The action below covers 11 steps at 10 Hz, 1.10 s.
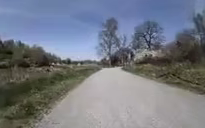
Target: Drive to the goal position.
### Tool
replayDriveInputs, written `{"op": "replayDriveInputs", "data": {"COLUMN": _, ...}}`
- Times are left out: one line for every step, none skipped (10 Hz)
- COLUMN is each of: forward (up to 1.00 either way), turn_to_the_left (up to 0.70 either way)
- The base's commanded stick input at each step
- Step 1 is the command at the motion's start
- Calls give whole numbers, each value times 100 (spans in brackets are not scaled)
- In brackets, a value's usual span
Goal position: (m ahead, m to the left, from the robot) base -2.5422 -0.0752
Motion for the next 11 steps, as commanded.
{"op": "replayDriveInputs", "data": {"forward": 85, "turn_to_the_left": 0}}
{"op": "replayDriveInputs", "data": {"forward": 85, "turn_to_the_left": 0}}
{"op": "replayDriveInputs", "data": {"forward": 85, "turn_to_the_left": 0}}
{"op": "replayDriveInputs", "data": {"forward": 85, "turn_to_the_left": 0}}
{"op": "replayDriveInputs", "data": {"forward": 85, "turn_to_the_left": 0}}
{"op": "replayDriveInputs", "data": {"forward": 85, "turn_to_the_left": 0}}
{"op": "replayDriveInputs", "data": {"forward": 85, "turn_to_the_left": 0}}
{"op": "replayDriveInputs", "data": {"forward": 85, "turn_to_the_left": 0}}
{"op": "replayDriveInputs", "data": {"forward": 85, "turn_to_the_left": 0}}
{"op": "replayDriveInputs", "data": {"forward": 85, "turn_to_the_left": 0}}
{"op": "replayDriveInputs", "data": {"forward": 85, "turn_to_the_left": 0}}
